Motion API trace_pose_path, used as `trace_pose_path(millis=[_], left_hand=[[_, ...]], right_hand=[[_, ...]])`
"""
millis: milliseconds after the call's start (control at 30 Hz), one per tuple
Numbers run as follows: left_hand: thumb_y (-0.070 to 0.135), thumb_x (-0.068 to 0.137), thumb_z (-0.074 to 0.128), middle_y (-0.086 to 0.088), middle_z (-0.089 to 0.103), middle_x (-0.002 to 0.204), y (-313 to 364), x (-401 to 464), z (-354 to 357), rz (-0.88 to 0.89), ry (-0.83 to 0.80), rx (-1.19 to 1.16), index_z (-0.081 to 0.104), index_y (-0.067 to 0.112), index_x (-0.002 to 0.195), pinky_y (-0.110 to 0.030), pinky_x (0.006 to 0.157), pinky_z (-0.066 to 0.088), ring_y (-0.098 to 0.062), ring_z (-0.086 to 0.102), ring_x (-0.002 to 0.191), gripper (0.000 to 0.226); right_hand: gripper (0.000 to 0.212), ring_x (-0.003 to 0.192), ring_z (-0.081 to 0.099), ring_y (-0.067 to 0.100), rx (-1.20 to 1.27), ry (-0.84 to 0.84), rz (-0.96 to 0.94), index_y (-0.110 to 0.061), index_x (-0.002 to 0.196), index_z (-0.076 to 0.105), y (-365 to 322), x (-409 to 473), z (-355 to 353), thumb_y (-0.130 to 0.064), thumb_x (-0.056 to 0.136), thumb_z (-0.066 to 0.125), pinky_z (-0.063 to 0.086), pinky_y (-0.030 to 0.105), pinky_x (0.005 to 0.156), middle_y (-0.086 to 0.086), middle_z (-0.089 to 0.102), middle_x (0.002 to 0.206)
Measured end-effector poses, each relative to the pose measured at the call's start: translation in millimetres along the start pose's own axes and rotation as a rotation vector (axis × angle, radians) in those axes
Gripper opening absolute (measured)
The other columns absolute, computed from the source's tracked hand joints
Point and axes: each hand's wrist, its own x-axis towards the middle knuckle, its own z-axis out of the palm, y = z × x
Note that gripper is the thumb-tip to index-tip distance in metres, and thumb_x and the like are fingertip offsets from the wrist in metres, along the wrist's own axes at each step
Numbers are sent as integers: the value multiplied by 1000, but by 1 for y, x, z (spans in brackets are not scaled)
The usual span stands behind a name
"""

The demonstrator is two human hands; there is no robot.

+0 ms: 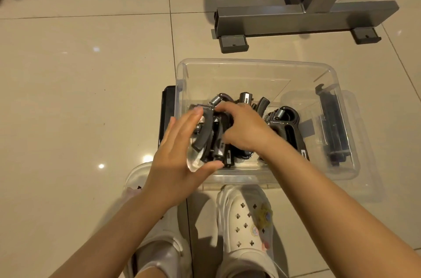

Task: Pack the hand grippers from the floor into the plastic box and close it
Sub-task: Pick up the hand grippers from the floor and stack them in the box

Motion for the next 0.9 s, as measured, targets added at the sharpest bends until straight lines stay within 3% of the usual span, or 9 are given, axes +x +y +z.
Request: trace_pose_path(millis=[100,300,433,533,700,900], left_hand=[[49,78,64,16,22,152,-1,-1,-3,-36,25,-28,17,34,145,-24,114,22,-7,20,142,83],[60,82,51,12,11,156,-11,-3,0,-110,9,96,19,30,146,-49,116,17,-11,4,146,79],[58,84,50,0,15,157,-15,-3,4,-91,5,143,28,26,144,-54,114,19,-14,5,146,72],[55,85,51,-1,17,156,-18,-4,5,-65,17,158,33,26,142,-54,113,21,-16,8,146,67],[52,85,52,1,19,155,-18,-2,6,-58,21,167,32,29,141,-51,115,16,-17,9,146,64],[50,84,52,-1,21,154,-19,-1,6,-67,30,142,34,27,140,-51,115,14,-18,10,146,63]], right_hand=[[65,107,50,24,-205,9,-6,-25,138,40,3,3,4,-6,80,62,39,26,79,9,42,133],[60,122,44,25,-398,129,-134,-23,139,39,9,14,1,-24,85,65,39,32,95,6,40,139],[60,128,38,31,-702,98,-259,-24,141,37,12,42,-1,-45,89,57,35,40,101,8,35,144],[65,126,40,37,-912,23,-231,-29,144,32,11,63,11,-61,89,45,32,45,103,9,31,146],[45,115,45,37,-902,147,-202,-27,130,52,12,74,27,-51,91,49,33,43,95,5,37,137],[38,117,43,35,-860,171,-262,-33,123,57,15,55,20,-50,89,54,29,43,98,1,39,139]])
